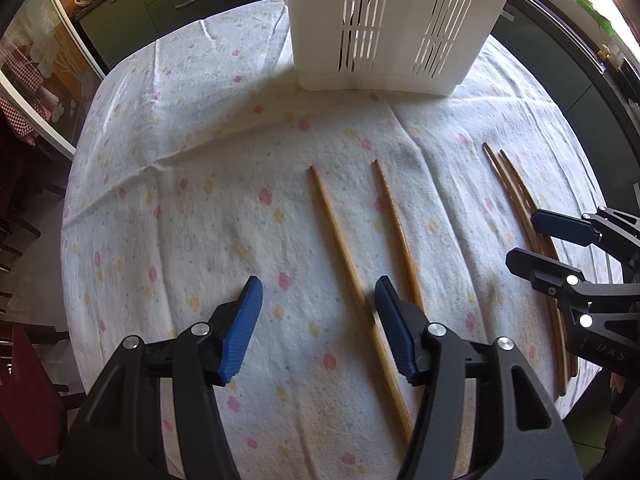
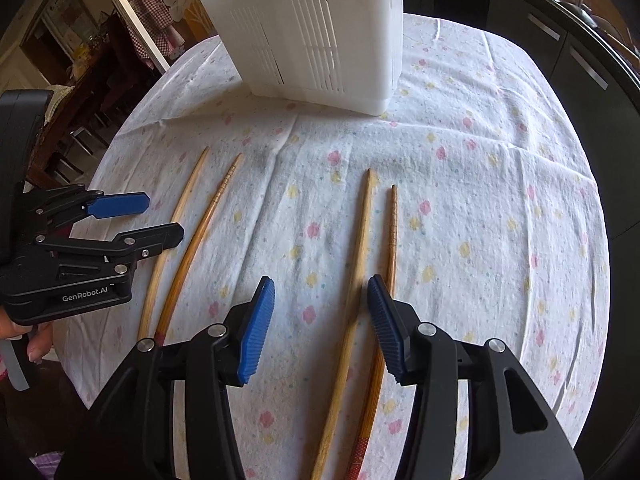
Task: Organize utensils
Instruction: 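Move both tools to the loose chopsticks and close each on one chopstick, then carry both chopsticks upright into the white caddy and open both tools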
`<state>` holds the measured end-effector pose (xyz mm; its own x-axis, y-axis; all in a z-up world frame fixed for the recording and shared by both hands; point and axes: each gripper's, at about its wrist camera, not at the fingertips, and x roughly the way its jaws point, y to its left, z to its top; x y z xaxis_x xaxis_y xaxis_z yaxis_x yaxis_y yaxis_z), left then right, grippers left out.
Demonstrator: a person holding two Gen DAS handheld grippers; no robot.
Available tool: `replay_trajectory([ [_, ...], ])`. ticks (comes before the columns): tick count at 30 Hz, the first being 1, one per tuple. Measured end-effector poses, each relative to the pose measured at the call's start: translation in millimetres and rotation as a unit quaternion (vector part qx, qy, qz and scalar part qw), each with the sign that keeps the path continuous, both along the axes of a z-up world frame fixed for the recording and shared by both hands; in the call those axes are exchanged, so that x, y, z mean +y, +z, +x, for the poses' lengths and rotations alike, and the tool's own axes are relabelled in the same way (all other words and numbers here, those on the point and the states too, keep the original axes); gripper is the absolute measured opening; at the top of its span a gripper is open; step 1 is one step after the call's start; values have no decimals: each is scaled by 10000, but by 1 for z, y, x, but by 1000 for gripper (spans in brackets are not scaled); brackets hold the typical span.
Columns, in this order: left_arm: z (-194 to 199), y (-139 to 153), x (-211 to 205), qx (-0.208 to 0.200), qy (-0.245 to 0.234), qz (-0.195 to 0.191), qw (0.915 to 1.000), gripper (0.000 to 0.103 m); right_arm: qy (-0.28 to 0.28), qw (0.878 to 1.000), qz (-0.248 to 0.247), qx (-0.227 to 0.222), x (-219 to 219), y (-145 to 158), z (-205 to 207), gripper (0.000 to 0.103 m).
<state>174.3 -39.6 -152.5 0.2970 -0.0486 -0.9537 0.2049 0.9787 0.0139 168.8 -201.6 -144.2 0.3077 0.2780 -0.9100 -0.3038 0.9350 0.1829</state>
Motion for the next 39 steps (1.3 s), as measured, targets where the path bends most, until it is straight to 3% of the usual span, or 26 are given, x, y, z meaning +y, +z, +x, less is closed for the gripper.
replay_trajectory([
  [3,0,0,0,-4,3,-5,10000,56,51,9996,-235,-124,12,-4,10,47],
  [4,0,0,-1,-16,-7,-4,10000,56,100,9990,-386,-176,16,-4,11,41],
  [5,0,0,-1,-32,-41,-19,10000,50,129,9982,-535,-237,17,-5,11,34],
  [6,-1,1,-2,-68,-87,-20,9999,44,164,9976,-607,-273,16,-4,12,21],
  [7,-2,2,-5,-93,-137,-20,9999,27,194,9980,-552,-231,15,-4,15,8],
  [8,-2,3,-6,-94,-170,-28,9998,13,192,9983,-516,-199,13,-4,15,8],
  [9,-2,3,-8,-84,-185,-36,9998,11,202,9983,-515,-209,12,-3,13,7],
  [13,0,3,-8,-26,-201,-106,9997,7,156,9993,-119,-329,-2,9,3,7],
  [21,-7,17,-3,-16,-204,-382,9991,6,81,9943,553,-907,-30,66,-26,7],
  [29,-31,78,-3,-731,-475,-568,9946,6,55,9853,953,-1415,-49,115,-53,7],
  [39,-52,142,-2,-1371,-647,-818,9850,6,88,9759,1211,-1813,-51,151,-63,7],
])
